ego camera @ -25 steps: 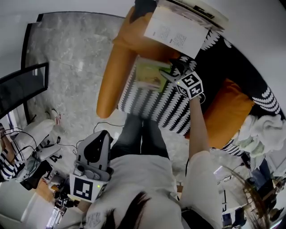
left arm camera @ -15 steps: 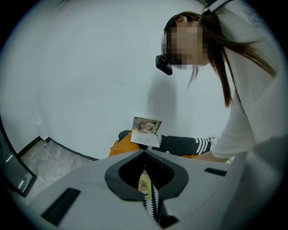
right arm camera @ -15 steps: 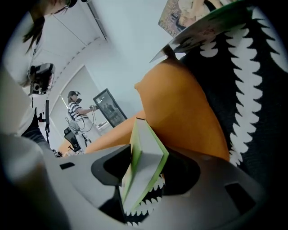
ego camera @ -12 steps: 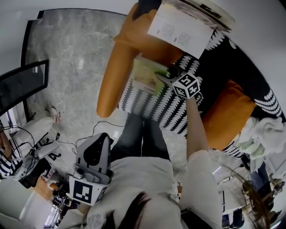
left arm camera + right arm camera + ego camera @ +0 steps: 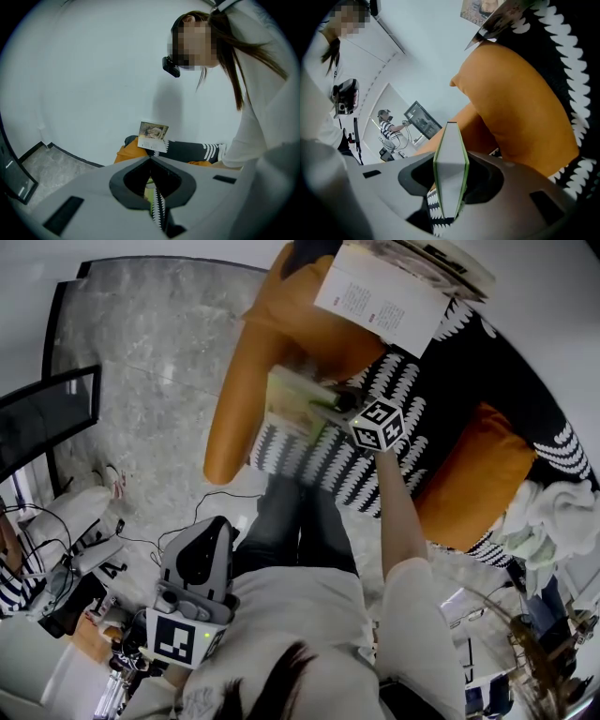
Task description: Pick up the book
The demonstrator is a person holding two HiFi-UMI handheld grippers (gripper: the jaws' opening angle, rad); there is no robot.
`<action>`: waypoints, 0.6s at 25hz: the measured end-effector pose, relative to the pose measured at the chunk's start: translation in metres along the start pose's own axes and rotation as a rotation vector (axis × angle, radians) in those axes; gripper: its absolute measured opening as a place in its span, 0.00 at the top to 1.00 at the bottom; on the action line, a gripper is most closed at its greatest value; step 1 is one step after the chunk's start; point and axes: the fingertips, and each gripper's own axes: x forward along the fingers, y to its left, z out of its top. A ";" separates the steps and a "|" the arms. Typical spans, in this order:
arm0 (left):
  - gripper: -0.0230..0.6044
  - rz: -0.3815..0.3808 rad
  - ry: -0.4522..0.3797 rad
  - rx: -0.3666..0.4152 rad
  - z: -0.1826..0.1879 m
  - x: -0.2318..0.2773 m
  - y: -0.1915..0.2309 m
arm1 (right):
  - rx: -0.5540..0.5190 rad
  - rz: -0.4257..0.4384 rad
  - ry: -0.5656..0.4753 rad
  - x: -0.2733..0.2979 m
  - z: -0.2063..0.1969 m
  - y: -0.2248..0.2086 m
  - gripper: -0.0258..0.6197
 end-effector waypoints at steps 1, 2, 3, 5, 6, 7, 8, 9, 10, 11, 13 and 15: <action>0.95 -0.002 0.003 -0.001 -0.001 -0.001 0.000 | -0.002 -0.002 -0.001 -0.001 0.000 0.002 0.72; 0.95 -0.005 -0.003 0.003 0.000 -0.001 0.001 | -0.002 -0.007 -0.003 -0.002 0.000 0.004 0.72; 0.95 -0.009 -0.019 0.011 0.003 0.000 0.001 | 0.005 -0.015 -0.011 -0.004 0.000 0.005 0.72; 0.95 -0.015 -0.053 0.020 0.009 -0.001 0.001 | 0.035 -0.045 -0.044 -0.011 0.003 0.004 0.72; 0.95 -0.014 -0.057 0.013 0.010 -0.003 0.001 | 0.053 -0.068 -0.067 -0.016 0.004 0.004 0.72; 0.95 -0.013 -0.055 0.002 0.010 -0.005 0.001 | 0.072 -0.096 -0.093 -0.022 0.006 0.003 0.72; 0.95 -0.013 -0.049 -0.006 0.010 -0.007 0.002 | 0.092 -0.128 -0.121 -0.029 0.008 0.002 0.72; 0.95 -0.014 -0.043 -0.007 0.010 -0.010 0.003 | 0.113 -0.162 -0.151 -0.038 0.011 0.001 0.72; 0.95 -0.016 -0.044 -0.003 0.010 -0.012 0.004 | 0.134 -0.196 -0.179 -0.047 0.013 0.000 0.72; 0.95 -0.016 -0.051 0.003 0.011 -0.013 0.005 | 0.149 -0.226 -0.202 -0.057 0.016 -0.002 0.72; 0.95 -0.017 -0.081 0.018 0.015 -0.015 0.006 | 0.159 -0.273 -0.218 -0.074 0.019 0.000 0.72; 0.95 -0.022 -0.123 0.038 0.021 -0.020 0.006 | 0.161 -0.315 -0.219 -0.087 0.020 0.008 0.72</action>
